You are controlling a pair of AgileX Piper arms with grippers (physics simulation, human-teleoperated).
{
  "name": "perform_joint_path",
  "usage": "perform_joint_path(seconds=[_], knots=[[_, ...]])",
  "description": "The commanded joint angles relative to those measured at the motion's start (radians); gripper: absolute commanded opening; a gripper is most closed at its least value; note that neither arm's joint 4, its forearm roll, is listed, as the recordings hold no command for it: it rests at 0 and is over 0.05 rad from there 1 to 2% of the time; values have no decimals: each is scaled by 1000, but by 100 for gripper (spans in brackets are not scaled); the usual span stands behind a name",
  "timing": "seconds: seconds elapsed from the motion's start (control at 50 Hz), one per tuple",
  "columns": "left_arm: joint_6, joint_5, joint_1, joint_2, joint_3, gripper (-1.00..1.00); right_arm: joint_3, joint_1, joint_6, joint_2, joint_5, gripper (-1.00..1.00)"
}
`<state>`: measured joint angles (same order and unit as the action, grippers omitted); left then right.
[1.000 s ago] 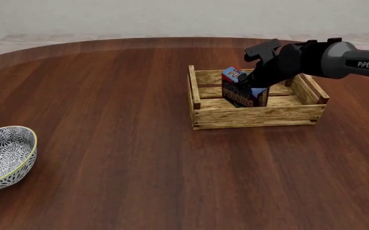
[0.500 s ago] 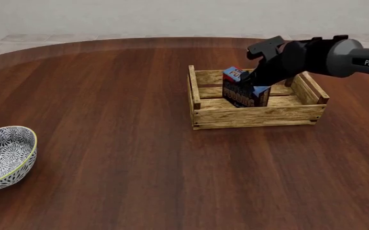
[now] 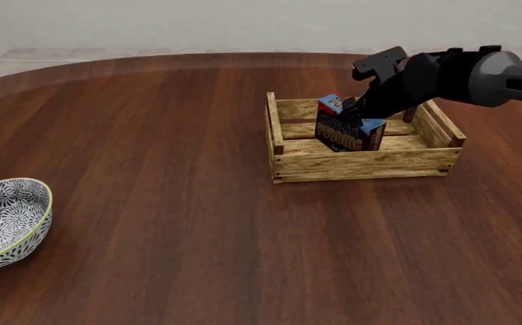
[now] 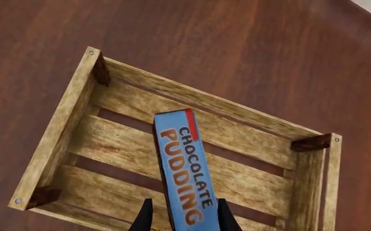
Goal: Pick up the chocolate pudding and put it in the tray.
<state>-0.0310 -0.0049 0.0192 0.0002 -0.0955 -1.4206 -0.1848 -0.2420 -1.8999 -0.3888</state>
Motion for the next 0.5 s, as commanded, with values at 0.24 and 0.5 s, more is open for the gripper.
perform_joint_path(seconds=[0.24,0.5], knots=[[-1,-44,-2,0,41,100,16,0,-3,30,-6,100],[-3,-26,-3,0,16,100,32,1,-8,49,-5,100]])
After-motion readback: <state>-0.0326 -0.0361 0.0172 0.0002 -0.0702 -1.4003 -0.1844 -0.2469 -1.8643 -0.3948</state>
